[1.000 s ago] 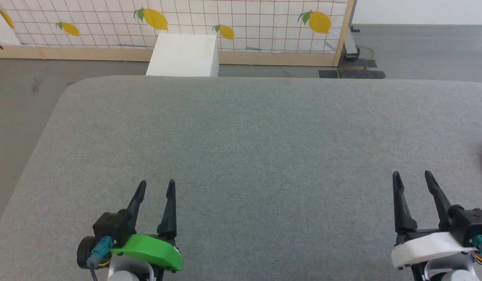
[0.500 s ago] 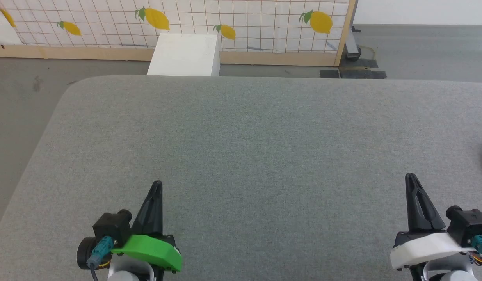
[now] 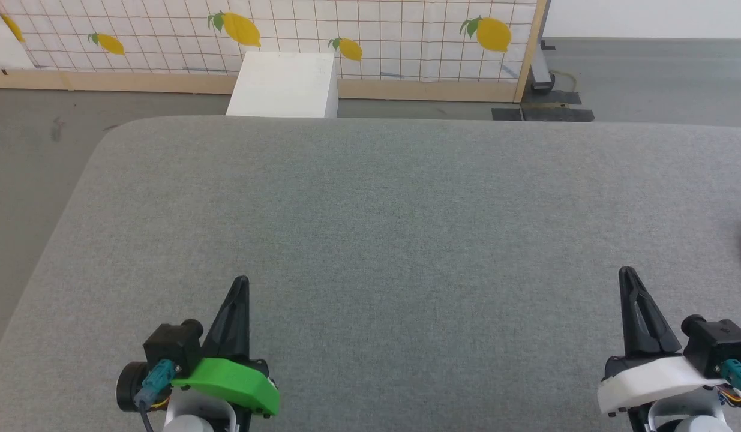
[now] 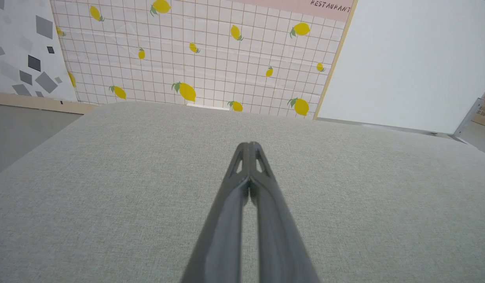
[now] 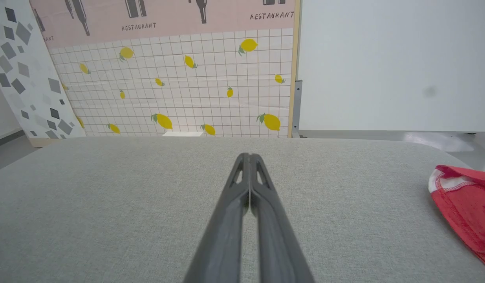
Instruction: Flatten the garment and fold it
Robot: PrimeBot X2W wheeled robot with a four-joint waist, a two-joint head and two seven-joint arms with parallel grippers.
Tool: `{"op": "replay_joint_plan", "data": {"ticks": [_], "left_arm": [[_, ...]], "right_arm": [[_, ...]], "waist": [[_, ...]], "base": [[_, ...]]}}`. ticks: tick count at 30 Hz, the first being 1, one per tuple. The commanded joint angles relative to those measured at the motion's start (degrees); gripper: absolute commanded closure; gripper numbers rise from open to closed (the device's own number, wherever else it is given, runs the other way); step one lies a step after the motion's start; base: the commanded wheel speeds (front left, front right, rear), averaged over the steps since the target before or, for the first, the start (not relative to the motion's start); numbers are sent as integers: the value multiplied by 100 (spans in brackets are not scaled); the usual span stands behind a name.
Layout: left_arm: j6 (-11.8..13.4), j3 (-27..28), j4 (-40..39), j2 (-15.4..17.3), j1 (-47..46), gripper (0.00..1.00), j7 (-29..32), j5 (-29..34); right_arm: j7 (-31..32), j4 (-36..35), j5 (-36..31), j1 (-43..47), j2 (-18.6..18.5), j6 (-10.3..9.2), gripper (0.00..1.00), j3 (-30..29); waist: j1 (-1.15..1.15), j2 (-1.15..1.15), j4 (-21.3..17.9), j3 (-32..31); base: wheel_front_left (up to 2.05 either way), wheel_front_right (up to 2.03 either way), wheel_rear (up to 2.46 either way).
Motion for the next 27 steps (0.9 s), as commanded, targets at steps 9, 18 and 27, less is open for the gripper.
{"op": "replay_joint_plan", "data": {"ticks": [9,18,27], "left_arm": [[81,63,-130,-6,51,100,164,175],[123,93,-210,-8,70,100,267,267],[166,124,-292,-11,89,100,372,361]], "right_arm": [[127,-78,-93,-22,3,-2,100,73],[211,-116,-132,-31,4,-3,100,116],[298,-154,-171,-39,5,-3,100,160]], "waist": [[0,0,1,-5],[0,0,2,-8],[0,0,3,-11]], "base": [[0,0,0],[0,0,0],[0,0,0]]}}
